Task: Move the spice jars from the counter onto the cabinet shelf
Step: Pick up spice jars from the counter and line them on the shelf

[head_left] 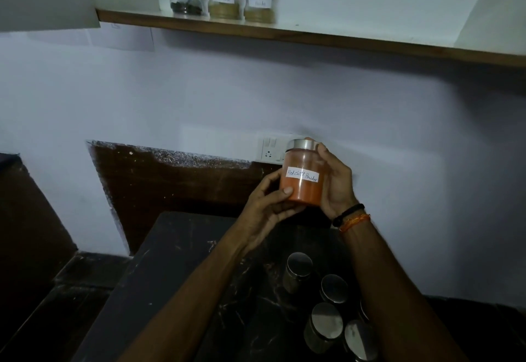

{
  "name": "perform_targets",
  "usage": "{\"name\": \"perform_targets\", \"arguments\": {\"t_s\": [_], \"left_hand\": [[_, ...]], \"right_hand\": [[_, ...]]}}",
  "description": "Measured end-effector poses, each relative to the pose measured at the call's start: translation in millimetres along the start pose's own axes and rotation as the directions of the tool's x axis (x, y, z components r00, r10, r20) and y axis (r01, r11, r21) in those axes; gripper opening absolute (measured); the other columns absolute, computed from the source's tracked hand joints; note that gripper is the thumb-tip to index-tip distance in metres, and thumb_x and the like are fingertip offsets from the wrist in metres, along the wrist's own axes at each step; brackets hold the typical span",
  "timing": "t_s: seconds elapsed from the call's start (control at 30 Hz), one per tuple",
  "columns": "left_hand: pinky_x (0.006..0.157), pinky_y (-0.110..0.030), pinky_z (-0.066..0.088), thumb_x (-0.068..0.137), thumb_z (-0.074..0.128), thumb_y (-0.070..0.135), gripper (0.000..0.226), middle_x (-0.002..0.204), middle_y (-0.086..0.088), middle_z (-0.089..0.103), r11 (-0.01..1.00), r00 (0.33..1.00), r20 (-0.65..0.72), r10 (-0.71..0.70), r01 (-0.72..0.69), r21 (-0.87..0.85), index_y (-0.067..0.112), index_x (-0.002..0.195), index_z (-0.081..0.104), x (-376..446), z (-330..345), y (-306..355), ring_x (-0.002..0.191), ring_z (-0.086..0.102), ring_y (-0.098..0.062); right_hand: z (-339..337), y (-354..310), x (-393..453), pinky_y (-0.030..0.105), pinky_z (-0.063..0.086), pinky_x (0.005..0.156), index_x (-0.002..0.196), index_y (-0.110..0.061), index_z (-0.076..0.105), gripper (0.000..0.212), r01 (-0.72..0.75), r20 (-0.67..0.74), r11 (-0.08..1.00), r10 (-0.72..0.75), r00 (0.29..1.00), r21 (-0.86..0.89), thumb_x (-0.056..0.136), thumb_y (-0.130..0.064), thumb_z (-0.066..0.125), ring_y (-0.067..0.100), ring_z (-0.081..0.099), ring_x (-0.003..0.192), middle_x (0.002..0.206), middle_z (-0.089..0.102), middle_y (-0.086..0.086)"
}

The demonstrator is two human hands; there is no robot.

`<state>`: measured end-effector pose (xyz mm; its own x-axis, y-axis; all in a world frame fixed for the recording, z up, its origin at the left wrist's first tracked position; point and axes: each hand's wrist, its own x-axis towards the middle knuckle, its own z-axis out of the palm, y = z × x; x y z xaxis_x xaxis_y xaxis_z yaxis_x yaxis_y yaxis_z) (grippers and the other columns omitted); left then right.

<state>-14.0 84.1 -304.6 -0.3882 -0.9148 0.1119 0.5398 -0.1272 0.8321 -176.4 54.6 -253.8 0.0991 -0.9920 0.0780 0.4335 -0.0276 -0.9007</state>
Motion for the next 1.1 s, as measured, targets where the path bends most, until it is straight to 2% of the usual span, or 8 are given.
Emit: {"name": "perform_targets", "arguments": {"t_s": [0.2,0.3,0.43,0.67,0.77,0.87,0.97,1.1], "left_hand": [[0.097,-0.047,0.055,0.082,0.073,0.015,0.065,0.136,-0.012,0.059,0.990,0.996,0.011,0.084,-0.085,0.116,0.022,0.143,0.049,12.1,3.3,21.9,0.122,0.063,-0.032],[0.093,-0.044,0.056,0.082,0.075,0.013,0.063,0.131,-0.012,0.063,0.983,0.992,0.000,0.128,-0.127,0.130,0.024,0.140,0.053,21.1,7.8,33.3,0.120,0.064,-0.032],[0.091,-0.043,0.057,0.079,0.080,0.015,0.061,0.125,-0.013,0.068,0.977,0.990,0.015,0.142,-0.142,0.156,0.029,0.134,0.057,34.0,15.9,53.6,0.117,0.066,-0.033],[0.094,-0.050,0.057,0.080,0.079,0.015,0.060,0.127,-0.015,0.066,0.953,0.988,0.072,0.133,-0.148,0.264,0.024,0.134,0.057,62.3,37.8,115.0,0.113,0.068,-0.036],[0.095,-0.050,0.057,0.080,0.077,0.031,0.056,0.129,-0.014,0.065,0.906,0.985,0.094,0.148,-0.173,0.387,0.014,0.130,0.059,69.8,52.8,147.4,0.114,0.067,-0.035],[0.093,-0.045,0.058,0.077,0.075,0.044,0.062,0.124,-0.012,0.069,0.829,0.972,0.092,0.214,-0.231,0.509,0.007,0.125,0.062,79.5,70.2,181.1,0.111,0.068,-0.030],[0.086,-0.040,0.060,0.078,0.078,0.045,0.061,0.116,-0.009,0.073,0.771,0.954,0.128,0.273,-0.296,0.563,0.005,0.122,0.062,91.1,87.1,211.1,0.105,0.072,-0.027],[0.076,-0.033,0.059,0.075,0.086,0.041,0.057,0.105,-0.005,0.077,0.720,0.946,0.172,0.277,-0.322,0.615,0.011,0.119,0.064,105.1,104.0,241.7,0.096,0.075,-0.021]], "right_hand": [[15.9,-22.3,4.1,0.059,0.043,0.103,0.143,-0.007,0.046,0.064,0.082,-0.010,0.994,-0.083,0.996,-0.075,0.090,-0.042,0.055,0.039,0.057,0.116,0.140,0.053,0.025],[26.1,-39.7,10.7,0.054,0.051,0.097,0.140,-0.012,0.048,0.056,0.143,0.011,0.975,-0.143,0.990,-0.170,0.092,-0.039,0.057,0.036,0.062,0.113,0.132,0.061,0.018],[34.0,-63.5,19.1,0.045,0.057,0.086,0.135,-0.014,0.053,0.042,0.192,0.047,0.964,-0.186,0.981,-0.182,0.098,-0.035,0.056,0.031,0.066,0.109,0.127,0.065,0.013],[51.0,-112.3,33.5,0.054,0.052,0.096,0.126,-0.011,0.059,0.035,0.282,0.071,0.945,-0.274,0.959,-0.165,0.097,-0.032,0.057,0.040,0.061,0.118,0.129,0.063,0.019],[56.4,-129.3,37.1,0.058,0.049,0.100,0.123,-0.010,0.059,0.033,0.309,0.088,0.938,-0.299,0.950,-0.156,0.097,-0.030,0.059,0.042,0.058,0.122,0.131,0.061,0.021],[63.0,-144.4,39.6,0.059,0.048,0.101,0.130,-0.005,0.056,0.042,0.337,0.114,0.927,-0.322,0.940,-0.161,0.097,-0.030,0.060,0.039,0.060,0.120,0.132,0.060,0.022],[72.1,-161.7,41.8,0.058,0.049,0.101,0.132,-0.004,0.057,0.046,0.366,0.143,0.915,-0.344,0.928,-0.172,0.097,-0.033,0.061,0.034,0.062,0.117,0.131,0.063,0.018],[82.9,-185.5,45.6,0.055,0.052,0.099,0.131,-0.004,0.058,0.049,0.399,0.154,0.903,-0.377,0.914,-0.158,0.094,-0.037,0.064,0.036,0.062,0.119,0.129,0.065,0.016]]}}
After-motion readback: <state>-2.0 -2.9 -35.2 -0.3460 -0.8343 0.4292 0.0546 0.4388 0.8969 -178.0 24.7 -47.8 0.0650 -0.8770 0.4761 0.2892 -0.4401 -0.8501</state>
